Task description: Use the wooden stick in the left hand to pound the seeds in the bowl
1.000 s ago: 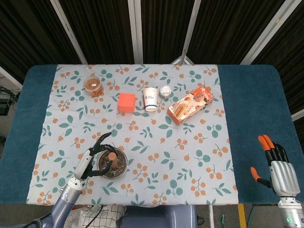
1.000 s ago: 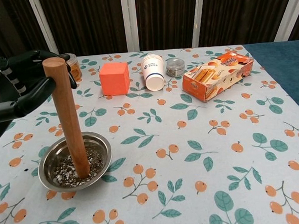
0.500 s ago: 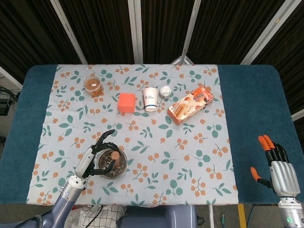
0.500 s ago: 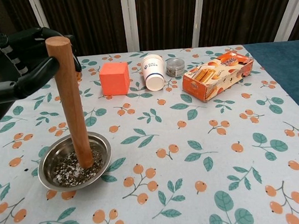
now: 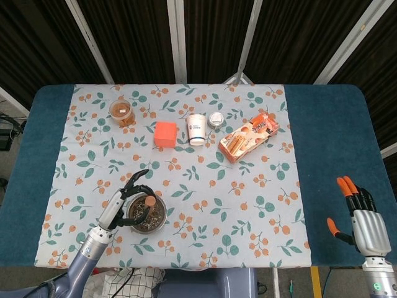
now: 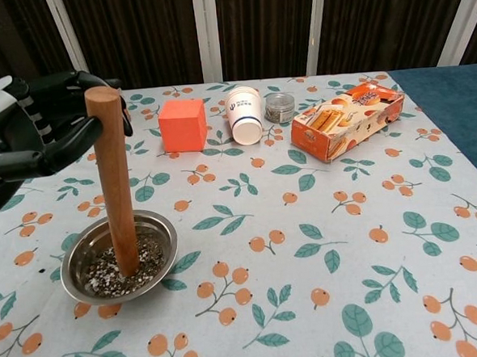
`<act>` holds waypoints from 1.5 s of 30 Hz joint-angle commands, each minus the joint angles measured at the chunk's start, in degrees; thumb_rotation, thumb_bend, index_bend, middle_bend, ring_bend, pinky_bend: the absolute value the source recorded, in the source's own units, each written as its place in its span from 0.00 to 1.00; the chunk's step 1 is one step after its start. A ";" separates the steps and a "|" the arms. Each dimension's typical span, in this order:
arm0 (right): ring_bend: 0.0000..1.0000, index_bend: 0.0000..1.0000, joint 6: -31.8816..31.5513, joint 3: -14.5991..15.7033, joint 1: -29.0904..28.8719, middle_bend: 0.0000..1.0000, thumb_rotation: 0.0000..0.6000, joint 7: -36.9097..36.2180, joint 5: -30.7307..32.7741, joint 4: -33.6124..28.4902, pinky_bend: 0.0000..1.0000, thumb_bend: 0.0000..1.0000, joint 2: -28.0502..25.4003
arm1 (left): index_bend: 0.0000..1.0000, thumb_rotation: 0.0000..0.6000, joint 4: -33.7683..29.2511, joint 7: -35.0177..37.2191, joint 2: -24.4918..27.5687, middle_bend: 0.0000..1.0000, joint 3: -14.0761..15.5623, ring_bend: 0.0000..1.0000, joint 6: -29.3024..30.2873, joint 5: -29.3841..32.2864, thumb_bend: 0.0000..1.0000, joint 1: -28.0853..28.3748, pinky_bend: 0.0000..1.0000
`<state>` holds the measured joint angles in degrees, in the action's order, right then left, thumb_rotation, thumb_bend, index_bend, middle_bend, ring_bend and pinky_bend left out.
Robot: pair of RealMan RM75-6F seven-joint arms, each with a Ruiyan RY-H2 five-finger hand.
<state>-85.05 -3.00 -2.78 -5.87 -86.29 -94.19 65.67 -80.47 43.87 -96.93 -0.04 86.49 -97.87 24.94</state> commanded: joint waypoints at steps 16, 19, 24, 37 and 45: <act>0.00 0.00 -0.64 -0.08 0.17 0.00 1.00 -0.08 -0.35 0.01 0.00 0.37 -0.12 | 0.57 1.00 0.39 1.09 -0.36 0.57 0.60 0.07 1.17 -0.92 0.84 -0.63 0.00; 0.00 0.00 -0.68 -0.11 0.19 0.00 1.00 -0.27 -0.33 0.04 0.00 0.37 -0.16 | 0.57 1.00 -1.40 0.17 0.28 0.57 0.01 0.07 1.71 -1.53 0.84 -0.30 0.00; 0.00 0.00 -0.84 -0.12 0.25 0.00 1.00 -0.55 -0.42 0.03 0.00 0.37 -0.24 | 0.57 1.00 -6.71 -3.06 2.89 0.57 -1.28 0.07 2.37 -2.50 0.84 0.33 0.00; 0.00 0.00 -0.82 -0.09 0.28 0.00 1.00 -0.69 -0.45 -0.05 0.00 0.37 -0.32 | 0.57 1.00 -15.06 -9.90 7.88 0.57 -3.55 0.07 1.17 -2.05 0.84 1.42 0.00; 0.00 0.00 -0.74 -0.12 0.34 0.00 1.00 -1.06 -0.25 -0.24 0.00 0.37 -0.51 | 0.57 1.00 -13.74 -21.41 9.92 0.57 -7.06 0.08 -3.95 4.05 0.84 2.77 0.00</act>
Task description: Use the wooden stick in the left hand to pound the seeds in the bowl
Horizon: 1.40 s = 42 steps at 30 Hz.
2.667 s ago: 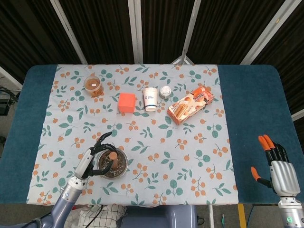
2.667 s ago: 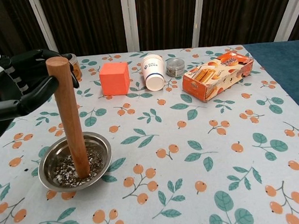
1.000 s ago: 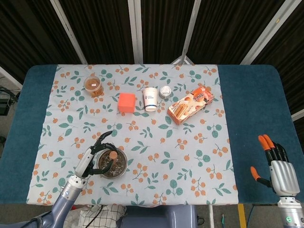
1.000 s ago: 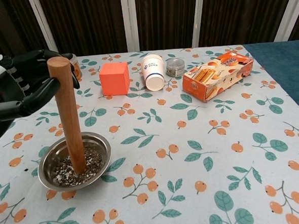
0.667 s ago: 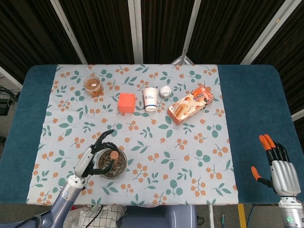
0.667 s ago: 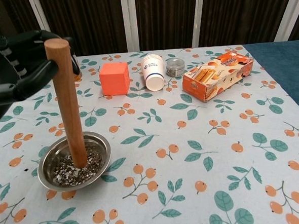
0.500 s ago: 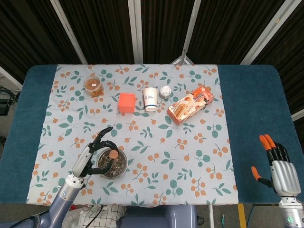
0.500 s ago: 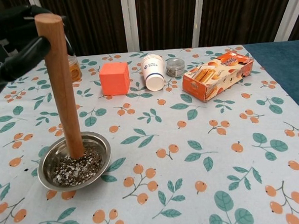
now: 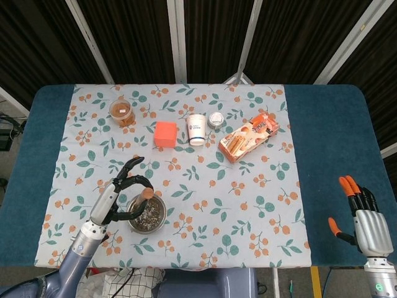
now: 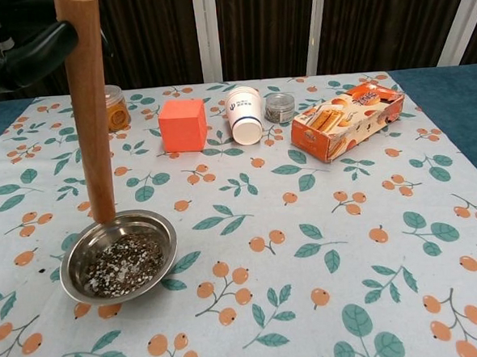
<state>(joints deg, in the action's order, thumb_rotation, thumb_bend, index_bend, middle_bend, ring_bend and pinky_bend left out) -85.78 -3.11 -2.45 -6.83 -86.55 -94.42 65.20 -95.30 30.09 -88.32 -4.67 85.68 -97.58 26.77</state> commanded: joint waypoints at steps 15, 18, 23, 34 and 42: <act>0.00 0.00 0.80 0.12 -0.47 0.00 1.00 -0.57 -0.30 0.01 0.00 0.37 -0.20 | 0.58 1.00 1.96 -39.46 8.94 0.58 -9.16 0.09 -17.26 22.30 0.84 6.31 0.00; 0.00 0.00 0.71 0.11 -0.46 0.00 1.00 -0.67 -0.35 0.05 0.00 0.37 -0.23 | 0.58 1.00 4.34 -42.92 7.89 0.58 -8.17 0.09 -18.60 23.93 0.84 6.74 0.00; 0.00 0.00 0.57 0.18 -0.36 0.00 1.00 -0.78 -0.43 0.04 0.00 0.37 -0.29 | 0.58 1.00 9.61 -45.91 5.10 0.58 -6.23 0.09 -19.61 24.66 0.84 6.98 0.00; 0.00 0.00 0.56 0.33 -0.29 0.00 1.00 -0.69 -0.47 -0.02 0.00 0.37 -0.21 | 0.56 1.00 17.35 -45.15 -0.26 0.57 -3.59 0.09 -21.50 24.68 0.79 7.01 0.00; 0.00 0.00 0.66 0.48 -0.28 0.00 1.00 -0.80 -0.57 -0.03 0.00 0.37 -0.32 | 0.44 1.00 19.12 -43.44 -1.56 0.37 -2.15 0.07 -21.57 23.49 0.47 6.33 0.00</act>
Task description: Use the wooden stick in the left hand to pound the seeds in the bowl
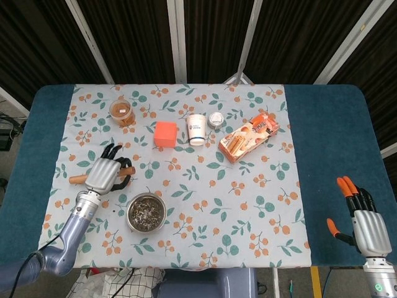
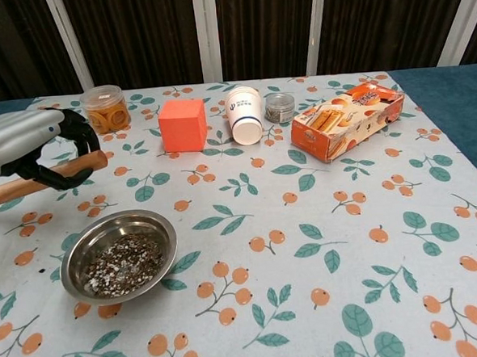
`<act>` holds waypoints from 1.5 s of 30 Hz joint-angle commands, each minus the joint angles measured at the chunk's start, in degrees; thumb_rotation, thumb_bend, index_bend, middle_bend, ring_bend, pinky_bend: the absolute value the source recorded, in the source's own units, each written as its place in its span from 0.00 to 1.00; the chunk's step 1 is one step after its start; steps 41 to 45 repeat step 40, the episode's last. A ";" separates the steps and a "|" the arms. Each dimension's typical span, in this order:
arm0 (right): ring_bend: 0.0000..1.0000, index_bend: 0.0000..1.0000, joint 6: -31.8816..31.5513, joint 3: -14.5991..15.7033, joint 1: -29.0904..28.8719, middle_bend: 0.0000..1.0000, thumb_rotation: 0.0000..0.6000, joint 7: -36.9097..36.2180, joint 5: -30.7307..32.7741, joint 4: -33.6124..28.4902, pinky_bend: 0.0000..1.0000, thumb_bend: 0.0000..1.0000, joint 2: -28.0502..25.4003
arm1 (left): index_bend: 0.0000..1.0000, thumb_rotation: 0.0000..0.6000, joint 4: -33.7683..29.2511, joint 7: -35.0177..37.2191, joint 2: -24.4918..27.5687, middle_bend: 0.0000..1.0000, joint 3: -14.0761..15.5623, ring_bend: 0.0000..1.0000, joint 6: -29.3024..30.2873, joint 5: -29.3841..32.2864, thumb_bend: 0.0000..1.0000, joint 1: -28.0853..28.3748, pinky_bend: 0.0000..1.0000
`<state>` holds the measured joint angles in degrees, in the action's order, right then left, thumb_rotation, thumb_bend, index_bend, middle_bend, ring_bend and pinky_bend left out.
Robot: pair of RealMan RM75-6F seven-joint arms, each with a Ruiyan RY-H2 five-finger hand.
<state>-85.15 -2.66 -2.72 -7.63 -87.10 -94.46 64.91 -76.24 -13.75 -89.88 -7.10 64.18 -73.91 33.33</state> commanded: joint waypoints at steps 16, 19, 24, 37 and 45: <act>0.00 0.00 -0.11 0.22 0.06 0.00 1.00 0.42 -0.32 0.24 0.00 0.37 -0.03 | 0.17 1.00 -6.62 4.43 4.69 0.09 0.94 0.00 6.51 -2.64 0.24 -4.84 0.00; 0.00 0.00 -0.16 0.22 0.08 0.00 1.00 0.59 -0.34 0.52 0.00 0.37 -0.12 | 0.15 1.00 -10.41 3.77 7.65 0.04 1.85 0.00 11.63 -5.06 0.14 -7.55 0.00; 0.00 0.00 -0.97 0.31 0.27 0.00 1.00 1.63 -1.08 1.14 0.00 0.37 -0.17 | 0.03 1.00 -15.90 0.76 14.34 0.00 5.49 0.00 19.80 -10.06 0.00 -12.97 0.00; 0.00 0.00 -5.66 -0.25 0.52 0.00 1.00 9.74 -5.05 5.00 0.00 0.37 2.23 | 0.00 1.00 -18.10 5.70 23.52 0.00 13.94 0.00 31.96 -13.04 0.00 -27.37 0.00; 0.00 0.00 -6.15 -0.17 0.50 0.00 1.00 10.37 -5.72 5.57 0.00 0.37 2.82 | 0.00 1.00 -17.12 7.30 23.64 0.00 13.89 0.00 32.69 -13.34 0.00 -28.46 0.00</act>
